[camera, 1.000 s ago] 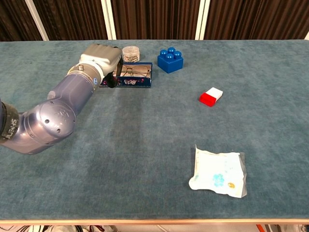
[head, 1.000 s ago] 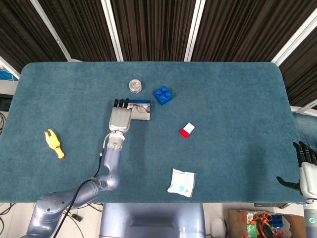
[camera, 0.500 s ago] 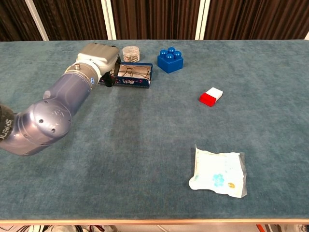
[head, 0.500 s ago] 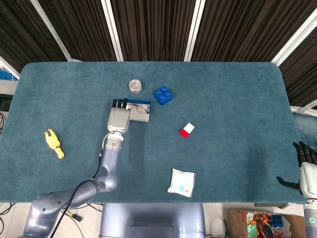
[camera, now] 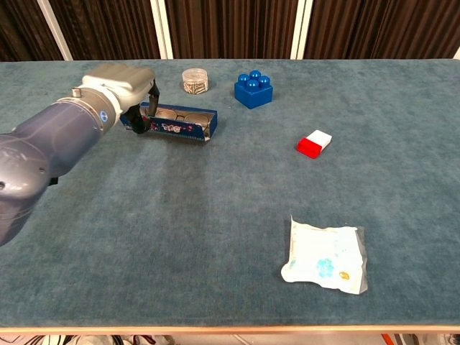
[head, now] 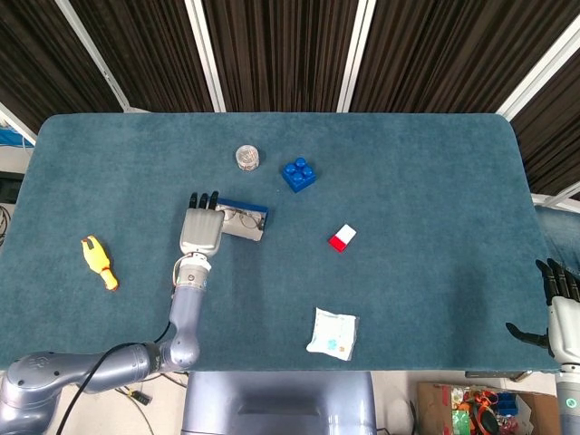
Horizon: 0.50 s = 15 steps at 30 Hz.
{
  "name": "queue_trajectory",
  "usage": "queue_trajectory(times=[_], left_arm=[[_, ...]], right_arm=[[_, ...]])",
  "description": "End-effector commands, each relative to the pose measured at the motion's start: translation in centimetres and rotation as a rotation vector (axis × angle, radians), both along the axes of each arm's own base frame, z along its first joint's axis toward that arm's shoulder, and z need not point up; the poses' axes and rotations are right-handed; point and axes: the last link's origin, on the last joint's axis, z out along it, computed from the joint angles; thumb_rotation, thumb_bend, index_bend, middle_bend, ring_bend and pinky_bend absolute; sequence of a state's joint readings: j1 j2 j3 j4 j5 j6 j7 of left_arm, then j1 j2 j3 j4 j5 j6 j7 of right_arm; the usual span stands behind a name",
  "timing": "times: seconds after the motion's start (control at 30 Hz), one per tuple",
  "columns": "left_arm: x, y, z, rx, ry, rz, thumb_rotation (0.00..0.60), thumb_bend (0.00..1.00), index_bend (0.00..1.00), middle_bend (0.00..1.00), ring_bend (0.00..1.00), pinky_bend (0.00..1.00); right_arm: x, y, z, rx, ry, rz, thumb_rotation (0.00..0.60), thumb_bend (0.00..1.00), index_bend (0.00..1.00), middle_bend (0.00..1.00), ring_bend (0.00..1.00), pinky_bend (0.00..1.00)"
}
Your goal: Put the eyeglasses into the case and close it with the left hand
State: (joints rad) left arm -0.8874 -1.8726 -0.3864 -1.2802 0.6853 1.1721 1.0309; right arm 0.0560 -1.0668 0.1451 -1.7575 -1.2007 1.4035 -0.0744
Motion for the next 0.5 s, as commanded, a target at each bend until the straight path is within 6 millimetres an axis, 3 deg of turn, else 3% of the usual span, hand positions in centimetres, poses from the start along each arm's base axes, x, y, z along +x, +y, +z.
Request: queue_trajectory(times=[0.03, 0.5], left_arm=[[-0.1, -0.5, 0.6, -0.005, 0.015, -0.001, 0.6, 0.47, 0.58, 0.09, 0.08, 0.09], [1.7, 1.9, 0.2, -0.015, -0.013, -0.023, 0.6, 0.47, 0.58, 0.09, 0.07, 0.09]], right_arm=[[0.0, 0.0, 0.0, 0.001, 0.001, -0.001, 0.6, 0.12, 0.08, 0.0, 0.09, 0.22], [-0.1, 0.0, -0.1, 0.006, 0.0, -0.011, 0.6, 0.12, 0.08, 0.0, 0.09, 0.22]])
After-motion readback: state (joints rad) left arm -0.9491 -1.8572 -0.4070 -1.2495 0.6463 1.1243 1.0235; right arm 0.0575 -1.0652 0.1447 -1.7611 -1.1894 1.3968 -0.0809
